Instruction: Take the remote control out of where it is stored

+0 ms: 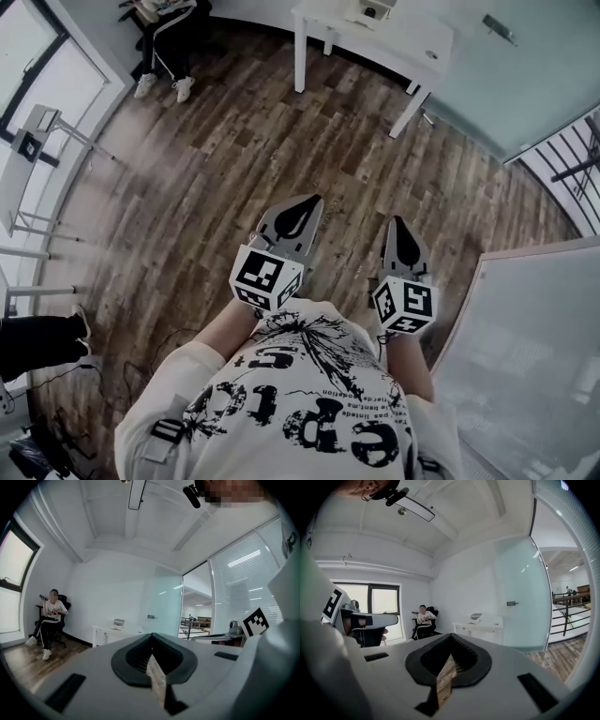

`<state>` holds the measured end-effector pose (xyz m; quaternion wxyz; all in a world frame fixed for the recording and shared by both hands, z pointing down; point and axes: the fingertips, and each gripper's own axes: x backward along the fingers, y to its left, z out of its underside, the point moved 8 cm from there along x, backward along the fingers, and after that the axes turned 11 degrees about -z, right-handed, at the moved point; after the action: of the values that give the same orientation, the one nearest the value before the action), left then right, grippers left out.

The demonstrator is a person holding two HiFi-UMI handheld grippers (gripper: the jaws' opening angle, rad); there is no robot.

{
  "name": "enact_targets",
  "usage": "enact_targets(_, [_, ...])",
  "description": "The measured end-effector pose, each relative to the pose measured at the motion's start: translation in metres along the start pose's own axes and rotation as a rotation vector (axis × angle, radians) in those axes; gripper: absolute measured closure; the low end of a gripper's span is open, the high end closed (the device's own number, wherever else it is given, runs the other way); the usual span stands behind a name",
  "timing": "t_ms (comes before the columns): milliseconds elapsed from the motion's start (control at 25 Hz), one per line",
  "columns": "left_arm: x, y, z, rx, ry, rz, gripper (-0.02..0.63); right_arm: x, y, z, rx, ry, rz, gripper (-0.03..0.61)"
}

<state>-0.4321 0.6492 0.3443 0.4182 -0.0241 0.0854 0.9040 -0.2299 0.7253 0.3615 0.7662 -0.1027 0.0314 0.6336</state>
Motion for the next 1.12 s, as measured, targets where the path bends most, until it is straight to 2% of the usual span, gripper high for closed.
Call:
enact_targets(280, [-0.032, 0.087, -0.012, 0.036, 0.025, -0.001, 0.605, -0.078, 0.023, 0.002, -0.091, 0.056, -0.009, 0.578])
enact_targets(440, [-0.055, 0.106, -0.011, 0.042, 0.038, -0.004, 0.606, -0.109, 0.01, -0.001, -0.086, 0.079, -0.002, 0.578])
enact_targets(600, [-0.085, 0.112, -0.008, -0.008, 0.042, -0.05, 0.606, -0.146, -0.014, -0.003, -0.101, 0.067, -0.039, 0.578])
enact_targets(760, [-0.126, 0.112, -0.009, -0.028, 0.047, -0.077, 0.606, -0.189, -0.053, -0.005, -0.143, 0.064, -0.078, 0.578])
enact_targets(880, [-0.173, 0.113, -0.017, -0.015, 0.037, -0.087, 0.606, -0.222, -0.091, -0.015, -0.165, 0.057, -0.101, 0.578])
enact_targets(1000, [-0.234, 0.11, -0.031, -0.001, 0.009, -0.083, 0.605, -0.253, -0.142, -0.04, -0.175, 0.031, -0.118, 0.578])
enact_targets(1120, [-0.292, 0.101, -0.042, -0.045, 0.0, -0.125, 0.606, -0.271, -0.199, -0.061, -0.156, 0.015, -0.113, 0.578])
